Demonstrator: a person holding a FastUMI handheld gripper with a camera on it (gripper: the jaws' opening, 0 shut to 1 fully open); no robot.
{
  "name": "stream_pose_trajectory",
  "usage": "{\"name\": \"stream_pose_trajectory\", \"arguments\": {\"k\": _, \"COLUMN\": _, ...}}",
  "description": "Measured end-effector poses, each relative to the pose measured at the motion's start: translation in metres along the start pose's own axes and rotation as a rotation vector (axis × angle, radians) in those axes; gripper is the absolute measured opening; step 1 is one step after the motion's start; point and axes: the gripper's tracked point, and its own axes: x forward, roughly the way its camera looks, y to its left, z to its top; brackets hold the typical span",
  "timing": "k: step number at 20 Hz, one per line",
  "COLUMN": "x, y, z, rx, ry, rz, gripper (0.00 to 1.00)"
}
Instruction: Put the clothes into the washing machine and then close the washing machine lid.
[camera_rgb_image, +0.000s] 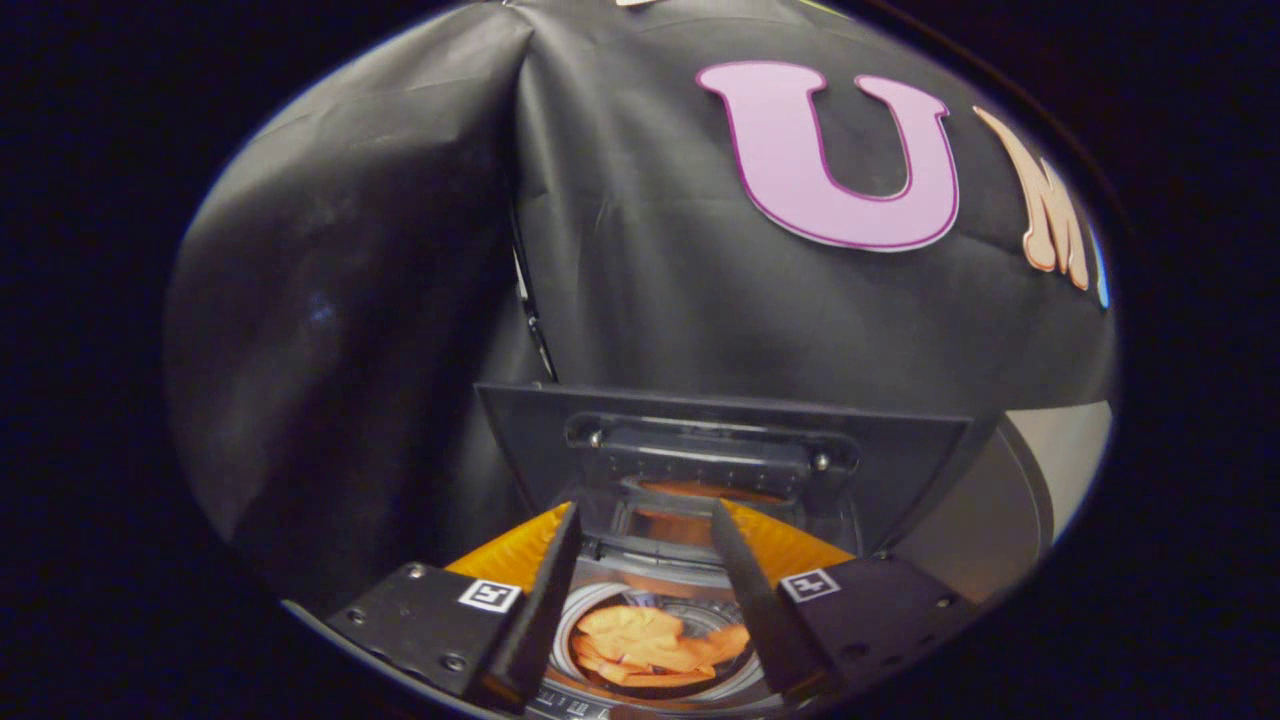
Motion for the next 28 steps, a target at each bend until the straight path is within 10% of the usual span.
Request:
{"name": "stream_pose_trajectory", "arguments": {"k": 2, "x": 0.003, "y": -0.003, "z": 0.012, "rx": -0.019, "ry": -0.043, "rz": -0.023, "gripper": 1.0}}
{"name": "stream_pose_trajectory", "arguments": {"k": 9, "x": 0.015, "y": -0.02, "z": 0.082, "rx": -0.124, "ry": -0.238, "rz": -0.135, "gripper": 0.97}}
{"name": "stream_pose_trajectory", "arguments": {"k": 28, "x": 0.071, "y": -0.04, "z": 0.092, "rx": 0.096, "ry": 0.004, "rz": -0.2, "gripper": 0.97}}
